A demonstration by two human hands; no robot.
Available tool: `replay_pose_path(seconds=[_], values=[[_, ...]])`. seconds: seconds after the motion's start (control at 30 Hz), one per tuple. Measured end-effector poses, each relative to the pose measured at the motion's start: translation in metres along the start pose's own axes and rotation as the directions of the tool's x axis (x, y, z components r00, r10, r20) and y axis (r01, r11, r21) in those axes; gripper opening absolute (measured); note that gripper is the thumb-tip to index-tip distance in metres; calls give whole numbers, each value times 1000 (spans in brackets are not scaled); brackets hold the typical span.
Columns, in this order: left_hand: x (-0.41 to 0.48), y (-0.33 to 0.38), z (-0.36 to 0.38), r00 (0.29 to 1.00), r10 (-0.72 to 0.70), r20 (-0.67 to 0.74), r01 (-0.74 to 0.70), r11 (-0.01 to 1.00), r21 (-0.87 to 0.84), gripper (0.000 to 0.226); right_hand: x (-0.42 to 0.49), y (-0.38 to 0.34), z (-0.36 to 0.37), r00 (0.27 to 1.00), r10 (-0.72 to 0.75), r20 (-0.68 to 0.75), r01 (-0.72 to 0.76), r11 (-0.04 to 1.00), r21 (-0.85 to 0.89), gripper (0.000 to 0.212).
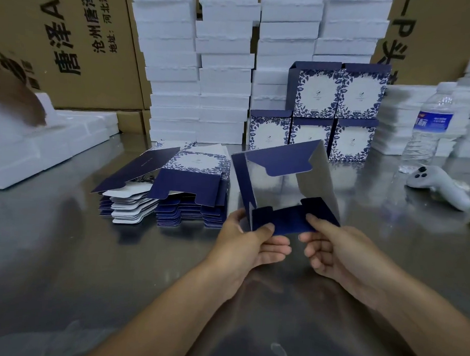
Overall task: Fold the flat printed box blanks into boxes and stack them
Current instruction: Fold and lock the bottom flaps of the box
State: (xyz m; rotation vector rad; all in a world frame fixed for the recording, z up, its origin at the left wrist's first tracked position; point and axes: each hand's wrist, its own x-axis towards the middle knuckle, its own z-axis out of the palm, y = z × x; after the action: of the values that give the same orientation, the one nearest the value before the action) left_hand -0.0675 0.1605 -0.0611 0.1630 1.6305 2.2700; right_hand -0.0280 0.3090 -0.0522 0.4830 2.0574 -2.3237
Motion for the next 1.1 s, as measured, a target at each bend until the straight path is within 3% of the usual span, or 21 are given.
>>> replay_pose_path(seconds=[0.4, 0.6, 0.9, 1.1], values=[[0, -4, 0, 1000, 21, 20, -21, 1000, -9, 48, -1, 4, 7, 999, -38, 5, 38, 999, 19, 36], [-3, -3, 1, 998, 31, 63, -31, 1000, -7, 40, -7, 3, 9, 986, -11, 166, 2, 999, 53, 36], [-3, -3, 2, 994, 52, 95, -49, 998, -36, 41, -5, 3, 9, 987, -40, 155, 21, 993, 120, 38], [-2, -3, 2, 997, 8, 79, -5, 999, -35, 61, -2, 6, 10, 988, -17, 156, -1, 993, 116, 40]])
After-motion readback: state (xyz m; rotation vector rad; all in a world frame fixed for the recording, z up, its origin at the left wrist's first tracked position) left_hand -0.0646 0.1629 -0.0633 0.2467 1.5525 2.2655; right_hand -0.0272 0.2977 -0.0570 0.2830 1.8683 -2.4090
